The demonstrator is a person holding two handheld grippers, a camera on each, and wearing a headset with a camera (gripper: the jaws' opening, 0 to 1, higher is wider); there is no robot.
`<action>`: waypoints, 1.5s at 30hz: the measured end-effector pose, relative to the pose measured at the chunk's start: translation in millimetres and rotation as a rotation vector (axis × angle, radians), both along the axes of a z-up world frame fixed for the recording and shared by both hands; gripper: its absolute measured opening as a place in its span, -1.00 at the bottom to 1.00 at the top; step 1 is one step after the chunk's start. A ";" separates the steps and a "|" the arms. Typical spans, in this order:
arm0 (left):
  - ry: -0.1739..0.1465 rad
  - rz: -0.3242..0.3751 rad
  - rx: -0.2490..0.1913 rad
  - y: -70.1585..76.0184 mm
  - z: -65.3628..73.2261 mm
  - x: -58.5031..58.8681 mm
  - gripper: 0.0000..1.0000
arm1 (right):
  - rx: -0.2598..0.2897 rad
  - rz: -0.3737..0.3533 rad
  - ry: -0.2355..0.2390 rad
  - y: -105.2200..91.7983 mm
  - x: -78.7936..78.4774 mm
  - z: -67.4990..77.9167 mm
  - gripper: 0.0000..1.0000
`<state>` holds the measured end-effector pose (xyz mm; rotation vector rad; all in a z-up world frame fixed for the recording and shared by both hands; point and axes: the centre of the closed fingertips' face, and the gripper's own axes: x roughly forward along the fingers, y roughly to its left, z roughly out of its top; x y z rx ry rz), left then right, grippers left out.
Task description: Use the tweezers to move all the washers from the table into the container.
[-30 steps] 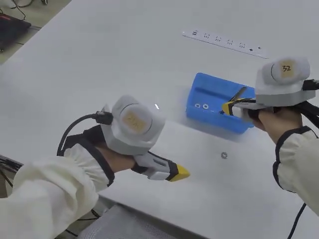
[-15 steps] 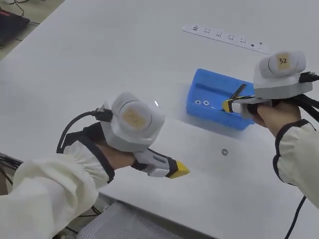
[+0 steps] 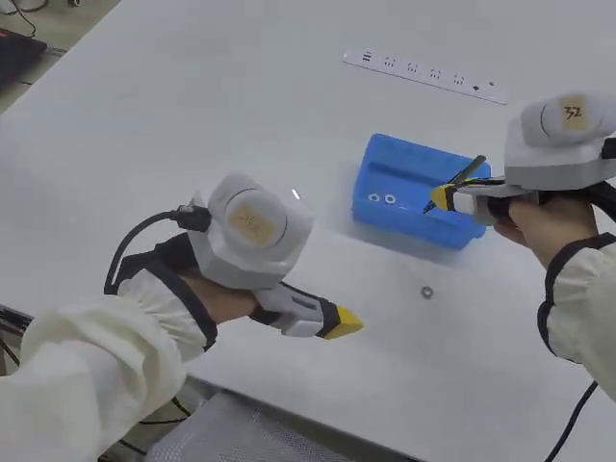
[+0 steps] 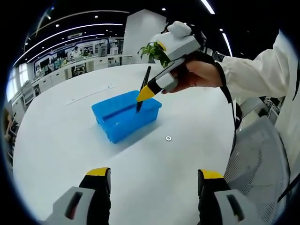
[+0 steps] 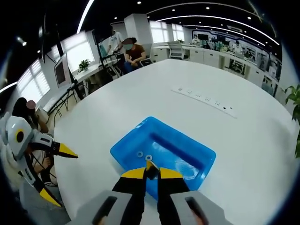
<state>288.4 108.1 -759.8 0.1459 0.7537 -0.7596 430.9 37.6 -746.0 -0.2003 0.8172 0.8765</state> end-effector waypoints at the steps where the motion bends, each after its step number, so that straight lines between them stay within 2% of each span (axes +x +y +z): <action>1: -0.001 0.000 0.000 -0.4 0.3 -0.2 0.54 | 0.005 0.002 -0.016 -1.3 -2.9 5.5 -0.91; 9: -0.009 0.001 -0.010 -5.8 2.1 -0.3 0.54 | 0.037 0.026 -0.050 -8.4 -23.5 30.2 -0.91; 14: -0.011 -0.001 -0.012 -7.6 2.5 -0.5 0.54 | 0.040 0.062 -0.057 -9.6 -37.1 36.0 -0.91; 18: -0.013 -0.002 -0.011 -7.9 3.5 -0.6 0.54 | 0.034 0.081 -0.054 -11.9 -49.2 34.5 -0.91; 25: -0.014 -0.001 -0.013 -8.6 3.3 -0.2 0.54 | 0.029 0.083 -0.023 -21.5 -69.5 18.1 -0.91; 30: -0.011 -0.006 -0.015 -11.0 2.1 -0.9 0.54 | 0.013 0.081 0.015 -26.3 -81.5 -1.0 -0.91; 36: -0.017 0.000 -0.017 -11.9 2.2 -0.1 0.55 | -0.008 0.081 0.051 -29.0 -88.6 -20.9 -0.91; 40: -0.021 0.003 -0.030 -12.8 4.4 0.7 0.57 | -0.020 0.082 0.063 -30.7 -89.0 -28.4 -0.91; 45: -0.021 0.002 -0.024 -12.6 3.3 1.0 0.56 | -0.038 0.084 0.077 -33.1 -90.0 -36.1 -0.91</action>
